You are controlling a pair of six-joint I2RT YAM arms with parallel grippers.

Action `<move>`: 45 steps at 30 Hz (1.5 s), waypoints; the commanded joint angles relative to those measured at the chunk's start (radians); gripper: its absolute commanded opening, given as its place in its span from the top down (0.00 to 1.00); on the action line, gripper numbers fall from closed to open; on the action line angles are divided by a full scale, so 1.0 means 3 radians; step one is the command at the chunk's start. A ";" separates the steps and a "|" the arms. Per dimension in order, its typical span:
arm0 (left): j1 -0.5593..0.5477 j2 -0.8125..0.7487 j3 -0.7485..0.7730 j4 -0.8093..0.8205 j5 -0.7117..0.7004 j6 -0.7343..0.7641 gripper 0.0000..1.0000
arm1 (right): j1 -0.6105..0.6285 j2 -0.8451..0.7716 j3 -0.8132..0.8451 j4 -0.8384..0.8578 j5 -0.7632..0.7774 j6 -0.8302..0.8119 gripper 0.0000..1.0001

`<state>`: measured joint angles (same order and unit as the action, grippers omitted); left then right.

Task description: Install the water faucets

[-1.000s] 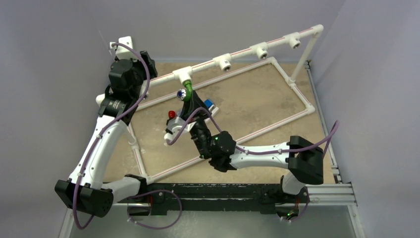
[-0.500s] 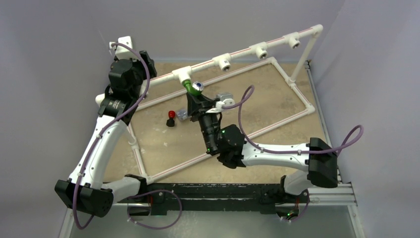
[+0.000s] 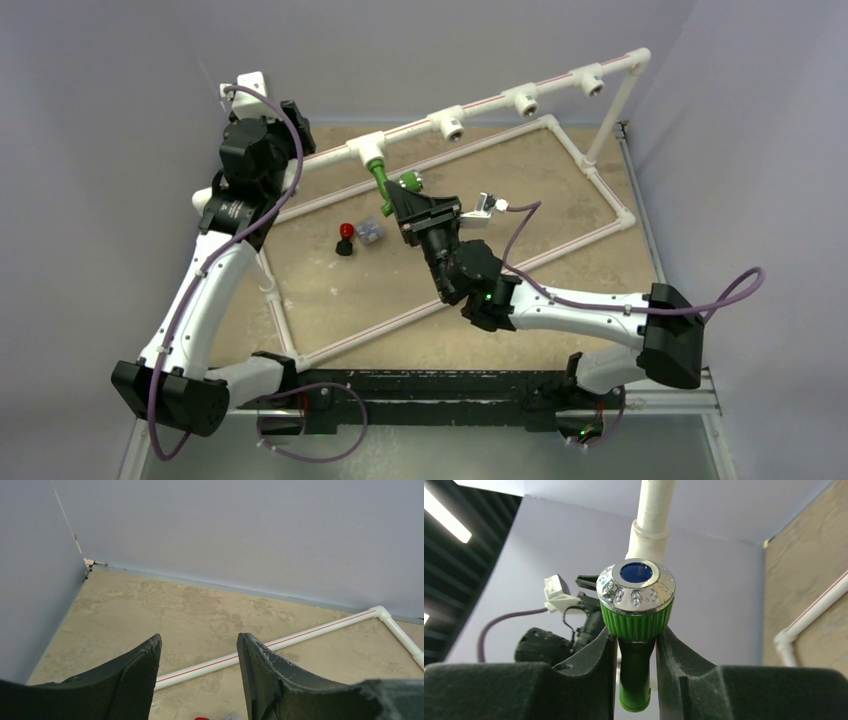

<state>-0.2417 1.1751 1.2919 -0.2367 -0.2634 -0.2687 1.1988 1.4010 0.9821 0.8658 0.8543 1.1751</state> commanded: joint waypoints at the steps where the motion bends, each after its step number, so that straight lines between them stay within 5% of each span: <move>1: -0.0140 -0.0052 -0.0106 -0.0707 0.0417 -0.0025 0.44 | -0.0131 0.0077 -0.0011 -0.0133 -0.0838 0.1298 1.00; 7: -0.0140 -0.0041 -0.0088 -0.0705 0.0418 -0.0032 0.44 | -0.0163 -0.0024 -0.0101 -0.0297 -0.0989 0.1426 1.00; 16: -0.0140 -0.0016 -0.0078 -0.0709 0.0408 -0.0036 0.44 | -0.0165 -0.0314 -0.0356 -0.0453 -0.0922 0.0953 0.49; 21: -0.0140 -0.0006 -0.0067 -0.0709 0.0393 -0.0035 0.44 | -0.0166 -0.0466 -0.0459 -0.0490 -0.0988 0.0508 0.30; 32: -0.0140 0.0000 -0.0078 -0.0694 0.0395 -0.0035 0.44 | -0.0166 -0.0996 -0.0660 -0.0545 -0.1086 -0.1113 0.27; 45: -0.0140 0.0005 -0.0080 -0.0690 0.0397 -0.0030 0.44 | -0.0158 -0.1268 -0.0346 -0.0909 -0.1797 -0.4501 0.27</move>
<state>-0.2394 1.1740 1.2961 -0.2447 -0.2409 -0.2787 1.1450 1.0531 0.8181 0.6235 0.4149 0.2508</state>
